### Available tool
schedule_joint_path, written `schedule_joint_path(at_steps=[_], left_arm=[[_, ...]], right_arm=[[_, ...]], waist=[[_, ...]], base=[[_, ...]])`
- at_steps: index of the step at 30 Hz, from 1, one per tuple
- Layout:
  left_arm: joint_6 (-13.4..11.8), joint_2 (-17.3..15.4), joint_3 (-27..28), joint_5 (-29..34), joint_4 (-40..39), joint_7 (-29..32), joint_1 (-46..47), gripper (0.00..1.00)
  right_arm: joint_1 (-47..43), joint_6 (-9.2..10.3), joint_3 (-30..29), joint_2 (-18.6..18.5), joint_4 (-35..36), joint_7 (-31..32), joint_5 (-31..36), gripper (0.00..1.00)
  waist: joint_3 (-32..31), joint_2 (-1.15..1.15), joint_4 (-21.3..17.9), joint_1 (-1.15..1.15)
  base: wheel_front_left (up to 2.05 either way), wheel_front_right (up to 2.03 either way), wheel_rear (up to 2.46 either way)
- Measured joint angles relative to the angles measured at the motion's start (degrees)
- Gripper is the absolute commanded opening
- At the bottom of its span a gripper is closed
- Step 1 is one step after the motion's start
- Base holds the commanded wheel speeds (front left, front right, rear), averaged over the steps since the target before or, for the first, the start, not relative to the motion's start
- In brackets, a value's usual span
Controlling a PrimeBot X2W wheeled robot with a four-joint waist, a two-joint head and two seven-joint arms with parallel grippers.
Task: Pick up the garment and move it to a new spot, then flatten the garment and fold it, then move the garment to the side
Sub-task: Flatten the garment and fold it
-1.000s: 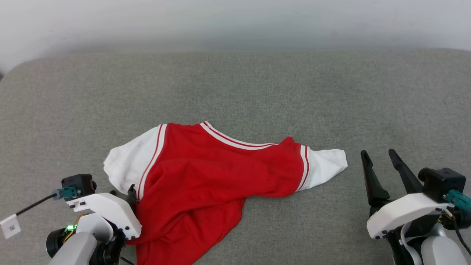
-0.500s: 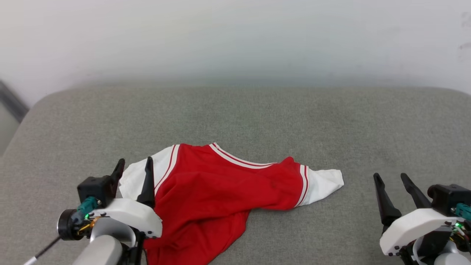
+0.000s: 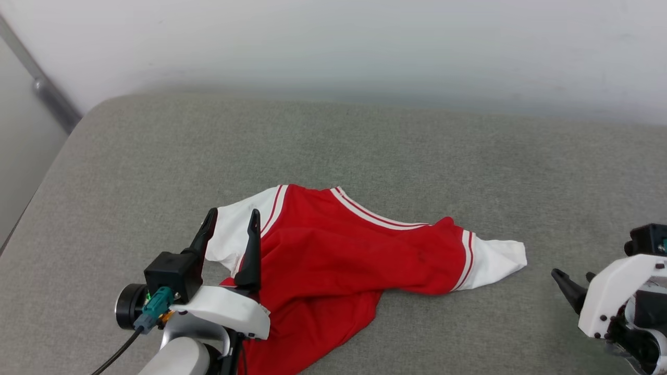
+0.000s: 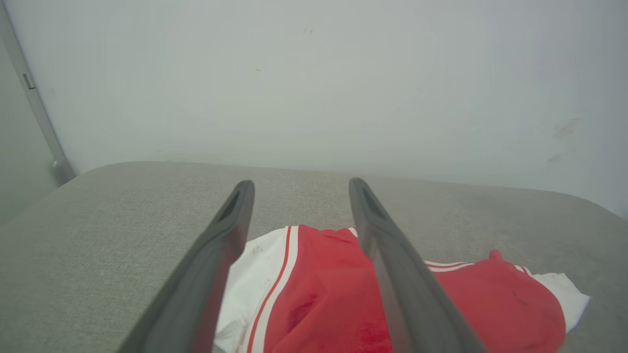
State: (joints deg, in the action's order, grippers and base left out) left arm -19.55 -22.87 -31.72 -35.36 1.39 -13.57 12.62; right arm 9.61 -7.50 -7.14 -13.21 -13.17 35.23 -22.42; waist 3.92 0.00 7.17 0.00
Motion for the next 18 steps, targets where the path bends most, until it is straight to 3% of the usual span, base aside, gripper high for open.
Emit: schedule_joint_path(at_steps=[6, 17, 18], left_arm=[[0.94, 1.32, 0.23, 0.40, 1.15, -0.57, 2.42, 1.00], [1.93, 2.12, 1.46, 0.90, 2.67, -1.19, 3.91, 1.00], [1.93, 2.12, 1.60, 0.90, 2.68, -1.23, 3.91, 1.00]], right_arm=[[4.59, 0.00, 3.50, -0.82, -1.37, 9.02, -2.87, 1.00], [10.12, -0.02, 6.32, -0.70, -10.04, 11.73, -4.44, 1.00], [10.42, -0.02, 6.37, -0.63, -10.61, 12.14, -4.74, 0.48]], waist=[[4.39, 0.00, 2.77, 0.00], [7.99, 0.00, 5.88, 0.00], [7.91, 0.00, 5.86, 0.00]], base=[[0.00, 0.00, 0.00], [0.00, 0.00, 0.00], [0.00, 0.00, 0.00]])
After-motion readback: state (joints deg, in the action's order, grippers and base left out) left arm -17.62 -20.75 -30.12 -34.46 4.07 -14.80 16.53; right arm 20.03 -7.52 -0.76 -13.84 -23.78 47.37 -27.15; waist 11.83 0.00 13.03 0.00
